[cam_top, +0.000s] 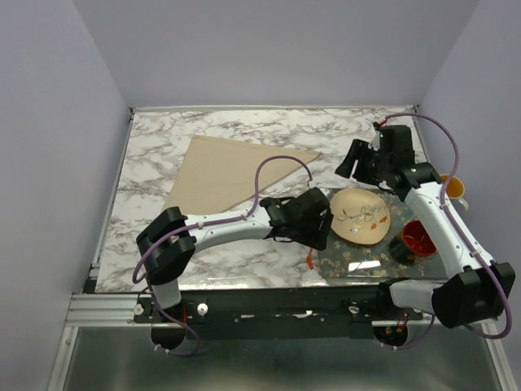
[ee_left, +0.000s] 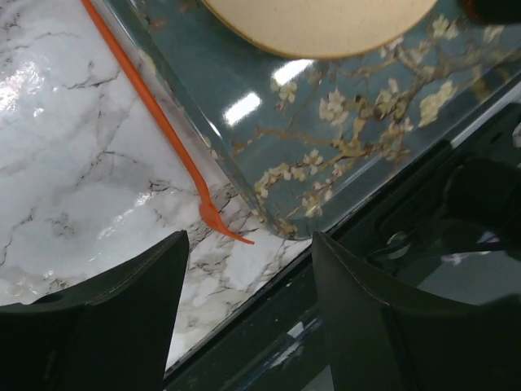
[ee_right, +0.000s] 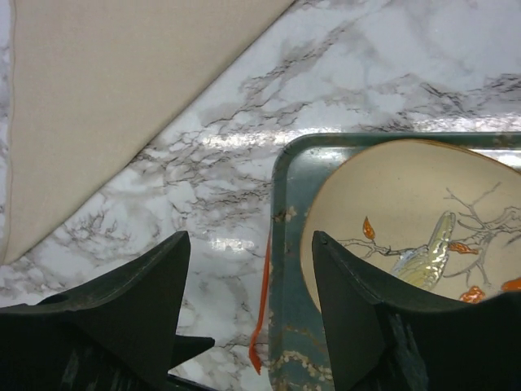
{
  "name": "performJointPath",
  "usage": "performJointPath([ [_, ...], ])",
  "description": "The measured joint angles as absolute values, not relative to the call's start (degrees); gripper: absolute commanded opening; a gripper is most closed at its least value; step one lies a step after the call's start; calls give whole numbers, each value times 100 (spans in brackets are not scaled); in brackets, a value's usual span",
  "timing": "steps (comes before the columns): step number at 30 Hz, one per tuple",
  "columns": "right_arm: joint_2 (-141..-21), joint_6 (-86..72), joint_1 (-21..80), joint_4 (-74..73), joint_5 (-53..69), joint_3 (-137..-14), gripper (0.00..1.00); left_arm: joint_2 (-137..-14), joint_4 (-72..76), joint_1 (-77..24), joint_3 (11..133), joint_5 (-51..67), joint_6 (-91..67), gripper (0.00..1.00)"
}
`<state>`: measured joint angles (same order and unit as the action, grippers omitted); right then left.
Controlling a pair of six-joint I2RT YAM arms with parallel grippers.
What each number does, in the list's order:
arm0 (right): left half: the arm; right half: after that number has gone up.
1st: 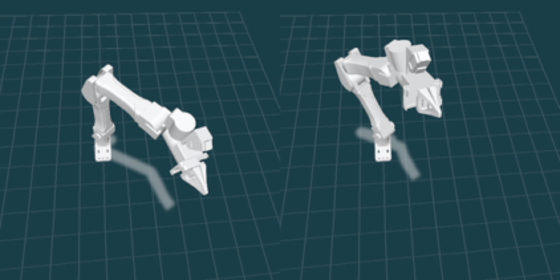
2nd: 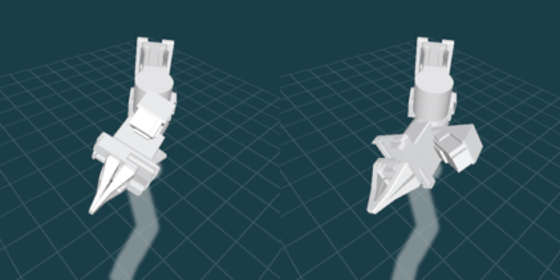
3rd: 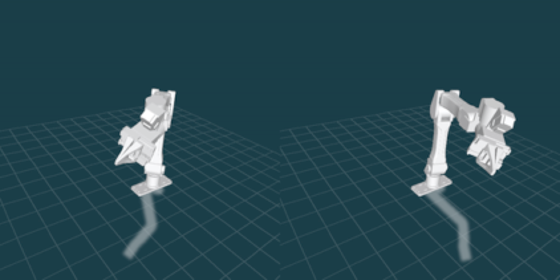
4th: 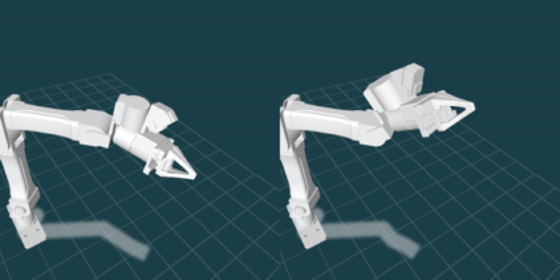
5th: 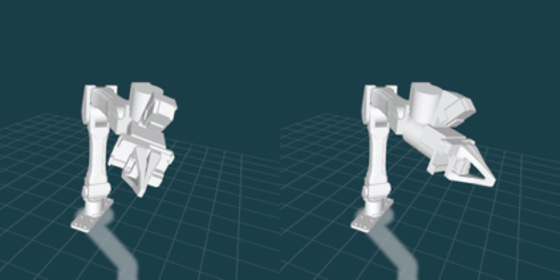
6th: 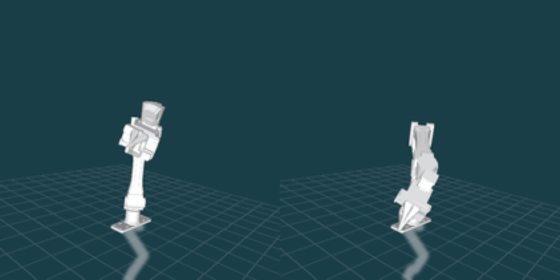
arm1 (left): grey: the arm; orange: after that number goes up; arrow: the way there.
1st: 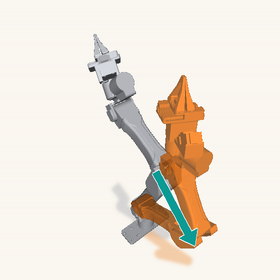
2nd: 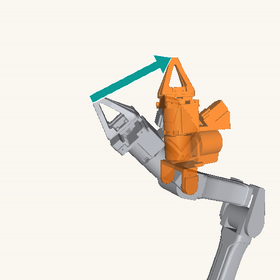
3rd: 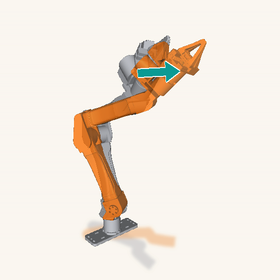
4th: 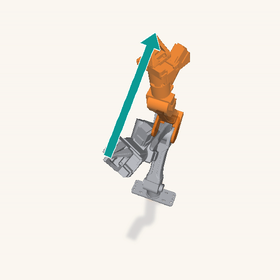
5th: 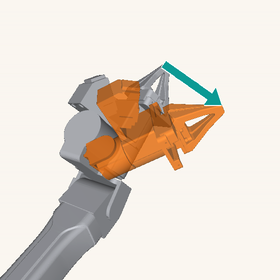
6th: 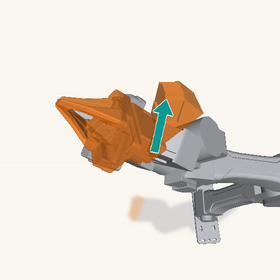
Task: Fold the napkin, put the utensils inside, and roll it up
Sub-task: Grab a utensil with the left arm
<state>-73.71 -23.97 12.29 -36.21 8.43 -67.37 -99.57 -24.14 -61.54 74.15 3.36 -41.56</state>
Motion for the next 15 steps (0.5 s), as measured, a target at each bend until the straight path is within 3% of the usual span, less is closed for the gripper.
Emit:
performJointPath([
  [10, -6772, -2248, 934, -3660, 703, -6241, 70, -10497, -3061, -6779, 7817, -351, -4134, 52],
  [15, -6772, -2237, 934, -3660, 711, -6178, 70, -10862, -3229, -6777, 7979, -467, -4128, 51],
])
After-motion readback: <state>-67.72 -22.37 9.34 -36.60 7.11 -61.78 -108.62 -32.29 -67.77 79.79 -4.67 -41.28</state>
